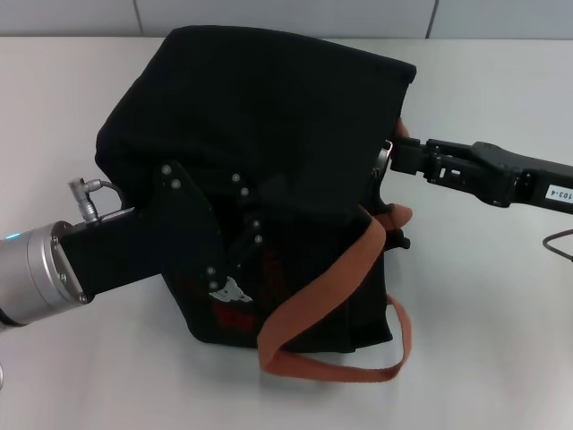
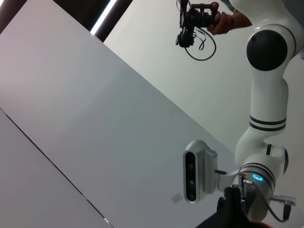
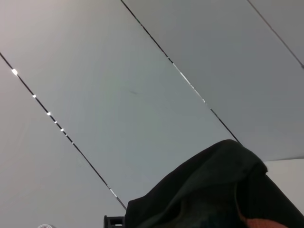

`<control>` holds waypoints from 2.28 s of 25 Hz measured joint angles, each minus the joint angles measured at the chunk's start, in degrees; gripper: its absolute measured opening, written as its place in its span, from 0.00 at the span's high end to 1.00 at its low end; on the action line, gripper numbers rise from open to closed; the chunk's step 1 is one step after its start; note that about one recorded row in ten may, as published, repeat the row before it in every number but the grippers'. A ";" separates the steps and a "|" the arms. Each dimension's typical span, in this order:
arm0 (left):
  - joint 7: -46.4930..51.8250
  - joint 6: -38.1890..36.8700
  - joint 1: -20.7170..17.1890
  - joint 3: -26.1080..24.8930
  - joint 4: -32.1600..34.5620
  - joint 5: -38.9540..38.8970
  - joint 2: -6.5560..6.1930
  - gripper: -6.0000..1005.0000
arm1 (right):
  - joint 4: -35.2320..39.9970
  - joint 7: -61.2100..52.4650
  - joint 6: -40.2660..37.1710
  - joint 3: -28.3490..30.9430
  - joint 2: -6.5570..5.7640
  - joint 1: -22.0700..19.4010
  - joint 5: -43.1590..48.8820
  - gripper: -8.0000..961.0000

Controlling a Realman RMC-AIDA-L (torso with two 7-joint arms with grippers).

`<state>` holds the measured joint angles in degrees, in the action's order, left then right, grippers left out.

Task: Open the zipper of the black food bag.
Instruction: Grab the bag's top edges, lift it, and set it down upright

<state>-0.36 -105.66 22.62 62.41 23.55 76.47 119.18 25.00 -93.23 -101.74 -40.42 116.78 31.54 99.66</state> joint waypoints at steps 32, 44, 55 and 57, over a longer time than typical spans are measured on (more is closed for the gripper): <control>0.01 0.09 0.42 0.09 -0.36 -0.42 0.00 0.90 | -0.89 6.07 0.72 0.01 2.13 0.91 -0.19 0.94; -0.16 0.52 0.12 0.08 -0.91 -1.93 0.00 0.90 | -0.59 8.48 -2.36 2.52 1.27 -3.37 -0.16 0.99; -0.43 0.64 0.76 0.01 -1.94 -2.71 0.00 0.90 | -0.69 7.90 -0.67 2.61 0.92 -4.81 2.29 0.99; -0.42 0.64 0.76 0.05 -1.94 -2.92 0.00 0.90 | -0.68 7.83 -0.51 2.67 0.88 -4.83 2.79 1.00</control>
<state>-0.78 -105.02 23.38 62.45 21.61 73.55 119.17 24.33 -85.40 -102.25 -37.76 117.66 26.71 102.45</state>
